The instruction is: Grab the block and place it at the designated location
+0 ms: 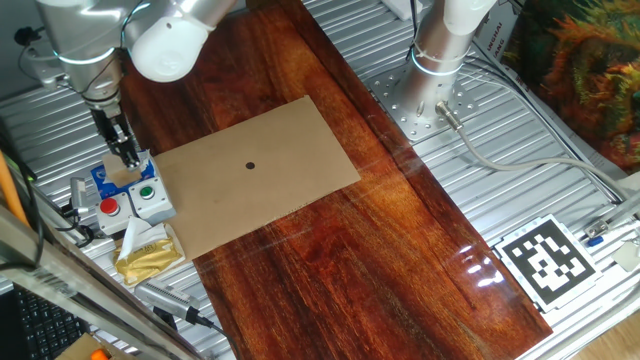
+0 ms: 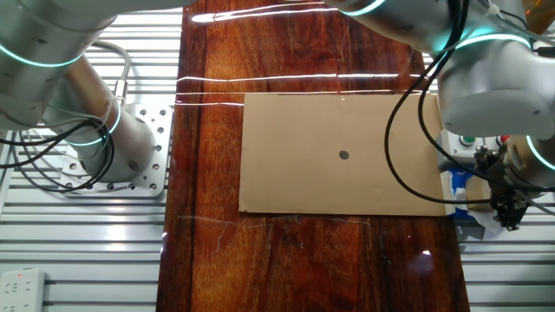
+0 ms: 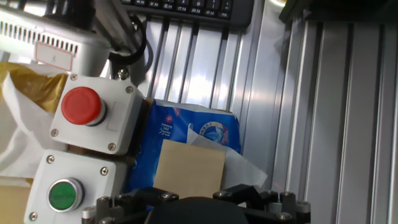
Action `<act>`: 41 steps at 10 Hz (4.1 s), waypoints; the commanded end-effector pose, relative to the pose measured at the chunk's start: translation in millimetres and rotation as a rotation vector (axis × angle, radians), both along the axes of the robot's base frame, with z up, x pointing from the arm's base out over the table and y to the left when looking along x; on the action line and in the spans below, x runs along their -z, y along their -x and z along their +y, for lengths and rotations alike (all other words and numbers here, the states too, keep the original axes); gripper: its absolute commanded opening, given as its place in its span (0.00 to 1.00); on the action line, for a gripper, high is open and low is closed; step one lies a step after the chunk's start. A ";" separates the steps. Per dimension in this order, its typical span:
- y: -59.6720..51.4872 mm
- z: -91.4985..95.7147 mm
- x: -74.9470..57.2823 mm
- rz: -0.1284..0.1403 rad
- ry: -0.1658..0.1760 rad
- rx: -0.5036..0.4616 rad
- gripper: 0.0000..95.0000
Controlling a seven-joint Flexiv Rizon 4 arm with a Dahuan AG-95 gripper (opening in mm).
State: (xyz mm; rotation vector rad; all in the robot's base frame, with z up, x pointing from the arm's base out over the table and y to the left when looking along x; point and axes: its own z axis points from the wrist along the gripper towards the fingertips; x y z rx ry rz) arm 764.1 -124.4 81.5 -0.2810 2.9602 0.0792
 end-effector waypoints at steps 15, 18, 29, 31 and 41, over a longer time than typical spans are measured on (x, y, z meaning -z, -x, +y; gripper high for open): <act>-21.4 1.2 7.7 0.086 -0.020 0.204 0.40; -21.4 1.2 7.7 0.086 -0.020 0.194 0.20; -21.4 1.2 7.7 0.086 -0.020 0.194 0.20; -21.4 1.2 7.7 0.086 -0.020 0.194 0.20; -27.3 7.0 -1.8 0.097 -0.017 0.187 0.20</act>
